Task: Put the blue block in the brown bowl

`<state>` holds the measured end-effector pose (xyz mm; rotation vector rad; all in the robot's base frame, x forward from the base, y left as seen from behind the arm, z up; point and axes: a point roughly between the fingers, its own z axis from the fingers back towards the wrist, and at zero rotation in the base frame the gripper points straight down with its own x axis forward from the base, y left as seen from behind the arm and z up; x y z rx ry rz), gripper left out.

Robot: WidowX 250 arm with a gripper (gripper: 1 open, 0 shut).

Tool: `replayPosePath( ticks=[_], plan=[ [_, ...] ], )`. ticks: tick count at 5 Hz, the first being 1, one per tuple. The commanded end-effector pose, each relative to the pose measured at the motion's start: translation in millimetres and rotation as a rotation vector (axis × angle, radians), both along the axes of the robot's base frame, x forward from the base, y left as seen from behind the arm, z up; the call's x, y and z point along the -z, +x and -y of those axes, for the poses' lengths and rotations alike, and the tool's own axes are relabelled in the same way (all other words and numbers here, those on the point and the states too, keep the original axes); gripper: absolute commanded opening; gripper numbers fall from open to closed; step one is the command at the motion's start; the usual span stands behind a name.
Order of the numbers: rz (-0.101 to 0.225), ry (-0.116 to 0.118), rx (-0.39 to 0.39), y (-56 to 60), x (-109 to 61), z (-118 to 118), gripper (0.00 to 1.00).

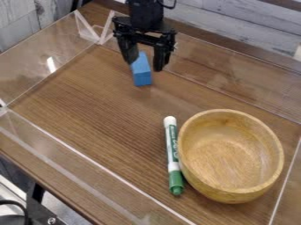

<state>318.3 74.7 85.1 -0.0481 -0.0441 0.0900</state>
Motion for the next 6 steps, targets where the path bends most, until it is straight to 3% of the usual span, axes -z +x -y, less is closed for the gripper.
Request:
replayPosePath(
  ticks=[1, 6],
  plan=[
    [0.052, 0.009, -0.009, 6.6, -9.7, -6, 1.00],
    [0.083, 0.005, 0.012, 26.5, 26.2, -14, 1.00]
  ],
)
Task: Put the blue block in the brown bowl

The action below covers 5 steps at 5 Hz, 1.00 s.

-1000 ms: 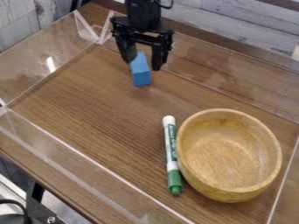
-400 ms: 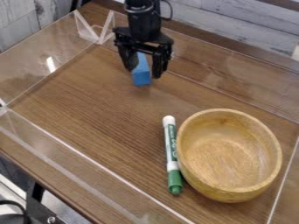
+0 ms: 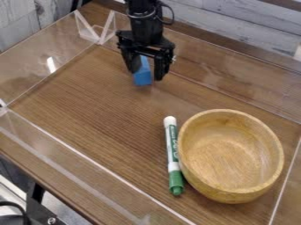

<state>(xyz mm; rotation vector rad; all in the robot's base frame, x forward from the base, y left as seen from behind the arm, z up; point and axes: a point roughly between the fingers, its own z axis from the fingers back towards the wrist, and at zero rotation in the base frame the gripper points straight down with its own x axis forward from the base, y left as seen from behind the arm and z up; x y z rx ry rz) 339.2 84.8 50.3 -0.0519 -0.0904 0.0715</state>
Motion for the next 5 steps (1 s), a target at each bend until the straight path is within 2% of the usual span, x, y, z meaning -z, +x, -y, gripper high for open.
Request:
replayPosePath(
  ticks=[1, 5],
  plan=[
    [0.038, 0.004, -0.003, 8.4, -1.7, -5, 1.00],
    [0.050, -0.008, -0.002, 15.1, 27.0, -10, 1.00]
  ],
)
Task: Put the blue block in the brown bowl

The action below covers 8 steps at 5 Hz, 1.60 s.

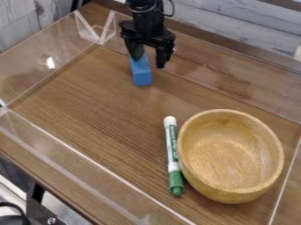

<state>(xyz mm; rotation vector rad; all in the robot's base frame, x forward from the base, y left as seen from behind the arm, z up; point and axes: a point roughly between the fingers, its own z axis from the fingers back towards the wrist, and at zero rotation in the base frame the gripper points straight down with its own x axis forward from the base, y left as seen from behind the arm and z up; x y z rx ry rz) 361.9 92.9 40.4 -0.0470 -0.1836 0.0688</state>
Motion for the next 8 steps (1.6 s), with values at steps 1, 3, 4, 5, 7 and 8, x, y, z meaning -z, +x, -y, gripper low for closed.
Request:
replayPosePath(
  ticks=[1, 3, 4, 5, 7, 8],
  plan=[
    [-0.042, -0.021, -0.002, -6.7, 23.6, -2, 1.00],
    [-0.040, -0.029, -0.004, -5.4, 35.1, -4, 1.00],
    [-0.040, -0.033, -0.004, -6.9, 39.9, -5, 1.00],
    [-0.040, -0.036, -0.005, -11.5, 44.9, -5, 1.00],
    [-0.046, -0.039, -0.008, -17.7, 37.7, -7, 1.00],
    [-0.065, -0.029, -0.009, -26.5, 26.3, -10, 1.00]
  ],
)
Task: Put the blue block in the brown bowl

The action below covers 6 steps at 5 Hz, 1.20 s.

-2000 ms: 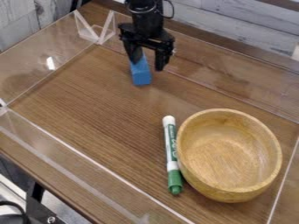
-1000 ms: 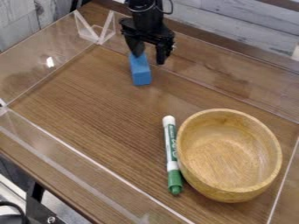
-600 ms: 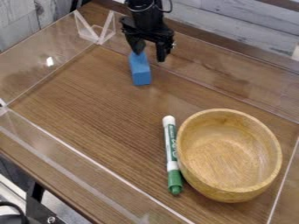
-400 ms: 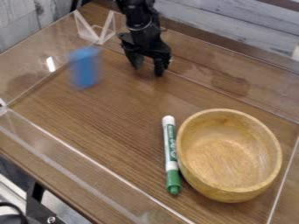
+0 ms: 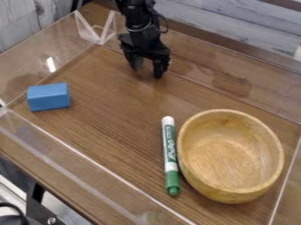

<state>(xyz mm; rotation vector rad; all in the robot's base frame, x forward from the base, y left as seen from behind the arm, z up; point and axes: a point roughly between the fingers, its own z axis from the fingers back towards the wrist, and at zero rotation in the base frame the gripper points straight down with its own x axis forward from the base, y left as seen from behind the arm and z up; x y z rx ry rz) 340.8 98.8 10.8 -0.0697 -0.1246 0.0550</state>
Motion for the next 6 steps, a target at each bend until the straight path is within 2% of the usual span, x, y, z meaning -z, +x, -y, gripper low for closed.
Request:
replayPosePath(
  ticks=[1, 2, 6],
  plan=[
    [-0.027, 0.006, -0.025, -14.9, -11.8, -8, 1.00],
    [-0.044, 0.019, -0.026, -23.1, -16.2, -13, 1.00],
    [-0.106, 0.075, 0.095, -40.5, -29.7, -31, 1.00]
  ],
)
